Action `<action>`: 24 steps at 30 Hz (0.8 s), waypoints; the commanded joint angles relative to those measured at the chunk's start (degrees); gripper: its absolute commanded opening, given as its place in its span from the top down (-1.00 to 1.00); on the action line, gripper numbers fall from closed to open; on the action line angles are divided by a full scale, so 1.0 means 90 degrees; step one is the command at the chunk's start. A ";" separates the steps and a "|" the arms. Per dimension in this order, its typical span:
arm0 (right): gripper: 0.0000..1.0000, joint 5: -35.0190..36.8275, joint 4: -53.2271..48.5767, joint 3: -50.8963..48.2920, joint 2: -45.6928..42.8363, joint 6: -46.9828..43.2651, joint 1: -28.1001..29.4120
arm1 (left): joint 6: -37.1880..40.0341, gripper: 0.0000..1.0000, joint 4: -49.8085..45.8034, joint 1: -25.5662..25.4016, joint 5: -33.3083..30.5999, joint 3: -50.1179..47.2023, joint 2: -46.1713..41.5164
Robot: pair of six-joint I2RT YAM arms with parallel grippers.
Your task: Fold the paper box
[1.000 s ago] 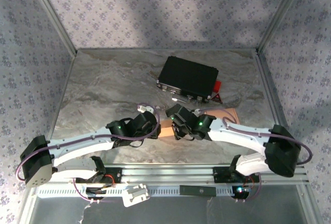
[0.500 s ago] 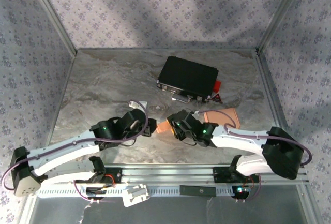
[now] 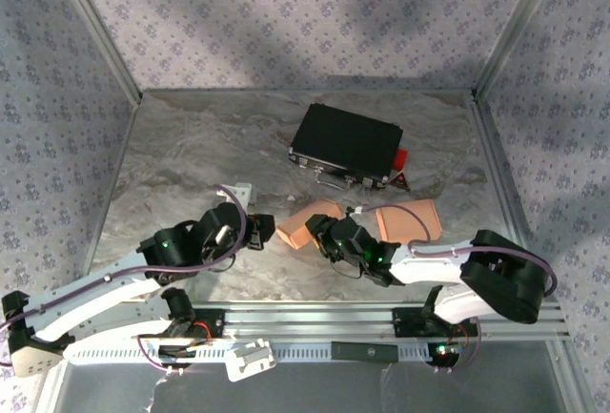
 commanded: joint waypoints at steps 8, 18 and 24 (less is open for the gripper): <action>-0.17 -0.0053 -0.0036 0.0536 0.1459 0.0711 0.0044 | 0.0123 0.43 -0.0153 0.0070 -0.0112 -0.0028 -0.0131; -0.97 0.0766 -0.2482 0.0434 -0.0013 0.0868 0.0180 | 0.0032 0.40 0.0067 0.0373 0.0237 -0.0359 -0.0248; -0.97 0.0958 -0.4904 0.1233 -0.1607 -0.1653 -0.0435 | -0.0024 0.09 0.0349 0.1005 0.0917 -0.0653 -0.0382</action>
